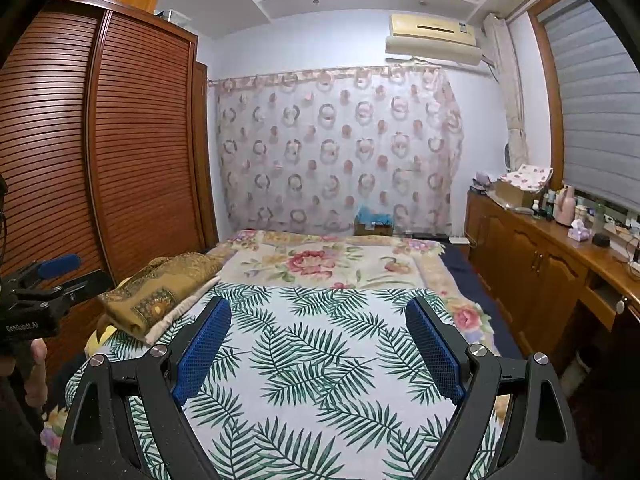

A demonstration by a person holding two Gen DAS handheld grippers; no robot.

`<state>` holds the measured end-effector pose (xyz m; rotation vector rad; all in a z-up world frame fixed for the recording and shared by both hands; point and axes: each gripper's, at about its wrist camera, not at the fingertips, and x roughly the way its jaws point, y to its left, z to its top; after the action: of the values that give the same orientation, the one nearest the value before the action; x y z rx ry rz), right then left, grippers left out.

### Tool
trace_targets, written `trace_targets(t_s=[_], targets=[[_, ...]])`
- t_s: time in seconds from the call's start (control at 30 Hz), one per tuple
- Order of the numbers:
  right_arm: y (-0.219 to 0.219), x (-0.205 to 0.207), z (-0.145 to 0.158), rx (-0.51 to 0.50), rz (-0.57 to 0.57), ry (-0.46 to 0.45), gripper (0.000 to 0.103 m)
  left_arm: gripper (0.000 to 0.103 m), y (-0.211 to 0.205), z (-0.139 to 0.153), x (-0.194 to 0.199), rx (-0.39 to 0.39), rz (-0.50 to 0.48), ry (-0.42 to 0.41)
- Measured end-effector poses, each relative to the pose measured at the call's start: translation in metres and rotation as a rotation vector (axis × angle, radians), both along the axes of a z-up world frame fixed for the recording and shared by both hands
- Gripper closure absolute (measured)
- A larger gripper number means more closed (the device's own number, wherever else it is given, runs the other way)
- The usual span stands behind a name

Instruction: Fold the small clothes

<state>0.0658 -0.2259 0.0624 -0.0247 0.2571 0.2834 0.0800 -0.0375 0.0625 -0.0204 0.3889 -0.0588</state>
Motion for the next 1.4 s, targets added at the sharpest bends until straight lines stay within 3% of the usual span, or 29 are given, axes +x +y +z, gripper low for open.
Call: trace_targets(t_s=[1.4], targets=[[-0.0075, 0.0020, -0.0015, -0.005, 0.001, -0.001, 0.013, 0.000, 0.0035, -0.0022, -0.0006, 0.001, -0.001, -0.001]])
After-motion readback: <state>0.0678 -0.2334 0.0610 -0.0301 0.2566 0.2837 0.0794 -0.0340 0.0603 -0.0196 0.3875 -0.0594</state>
